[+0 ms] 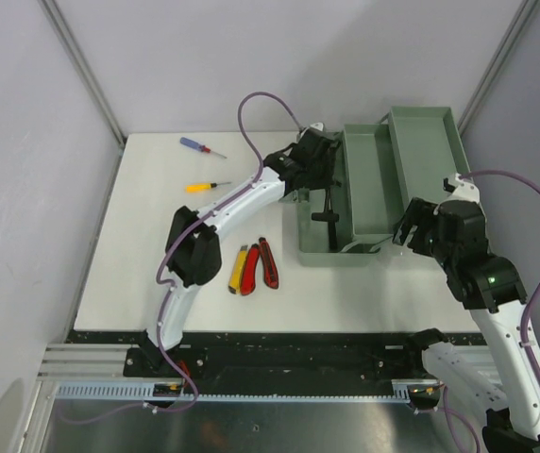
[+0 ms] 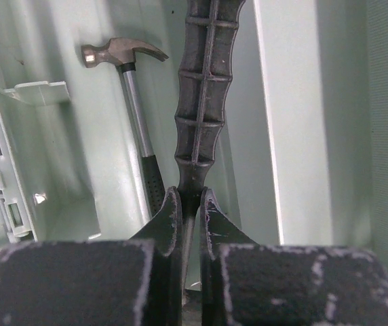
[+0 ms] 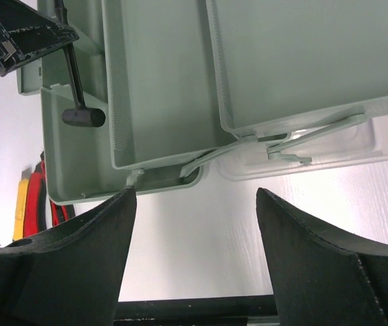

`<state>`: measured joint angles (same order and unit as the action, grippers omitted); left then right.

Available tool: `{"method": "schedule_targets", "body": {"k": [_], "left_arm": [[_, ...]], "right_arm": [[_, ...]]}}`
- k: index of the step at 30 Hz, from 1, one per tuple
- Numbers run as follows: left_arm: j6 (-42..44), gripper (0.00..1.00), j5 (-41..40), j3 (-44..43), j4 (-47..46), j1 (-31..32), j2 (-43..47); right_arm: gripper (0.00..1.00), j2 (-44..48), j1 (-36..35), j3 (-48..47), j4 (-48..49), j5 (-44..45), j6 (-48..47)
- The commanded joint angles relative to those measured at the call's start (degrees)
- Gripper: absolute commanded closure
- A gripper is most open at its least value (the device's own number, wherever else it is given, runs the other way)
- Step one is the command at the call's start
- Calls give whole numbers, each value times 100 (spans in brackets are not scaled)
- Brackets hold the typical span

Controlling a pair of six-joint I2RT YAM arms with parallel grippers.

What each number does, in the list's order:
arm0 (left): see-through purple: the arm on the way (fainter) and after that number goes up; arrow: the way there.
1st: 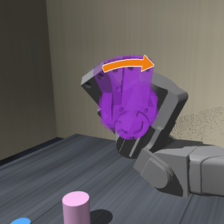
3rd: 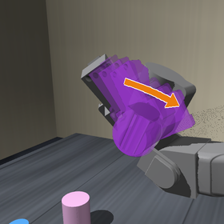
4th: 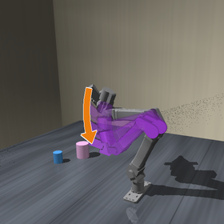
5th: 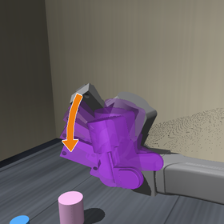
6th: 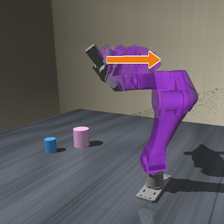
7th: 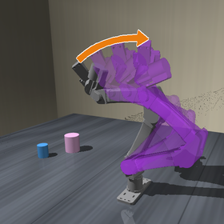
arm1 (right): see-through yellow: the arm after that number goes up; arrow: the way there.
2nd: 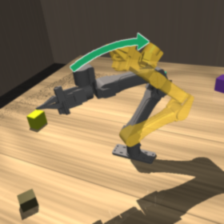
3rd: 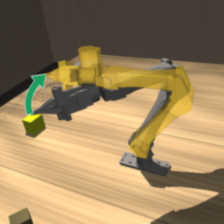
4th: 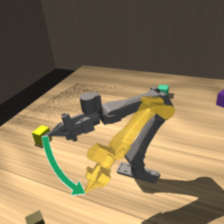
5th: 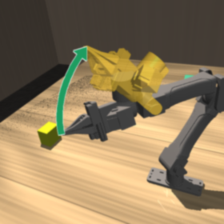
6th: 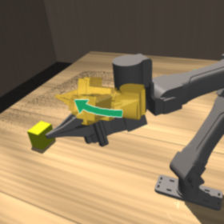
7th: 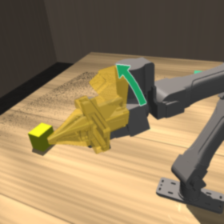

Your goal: Pack the tool kit

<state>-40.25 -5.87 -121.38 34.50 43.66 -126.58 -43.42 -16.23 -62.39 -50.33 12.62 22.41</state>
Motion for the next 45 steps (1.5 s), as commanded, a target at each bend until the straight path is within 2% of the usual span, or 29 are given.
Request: {"method": "schedule_targets", "body": {"k": [1, 13, 19, 23, 26, 34, 37, 39, 41, 45], "left_arm": [[-255, 100, -150, -7, -122, 23, -222], [-42, 99, -318, 85, -130, 105, -833], [25, 84, -366, -105, -126, 95, -1161], [174, 51, -422, -138, -123, 93, -1208], [394, 37, -486, -207, -122, 91, -1013], [1155, 25, -1037, -418, -129, 90, 153], [1433, 20, -1242, -426, -132, 97, 609], [1580, 13, -1323, -403, -129, 96, 894], [1744, 4, -1411, -318, -128, 92, 1221], [2139, 1, -1857, 66, -133, 69, 1839]], "right_arm": [[23, 81, 56, 42, -45, 58, -78], [23, 131, 133, 64, -102, 19, -126], [23, 172, 145, 67, -93, -13, -111], [23, 218, 150, 60, -92, -19, -92], [23, 239, 154, 55, -87, -17, -74], [22, 272, 157, 56, 126, -194, -112], [8, 323, 156, 31, 305, -339, -215], [2, 375, 155, 11, 438, -366, -318], [1, 355, 149, -68, 538, -421, -464], [1, 180, 87, -248, 731, -884, -726]]}}
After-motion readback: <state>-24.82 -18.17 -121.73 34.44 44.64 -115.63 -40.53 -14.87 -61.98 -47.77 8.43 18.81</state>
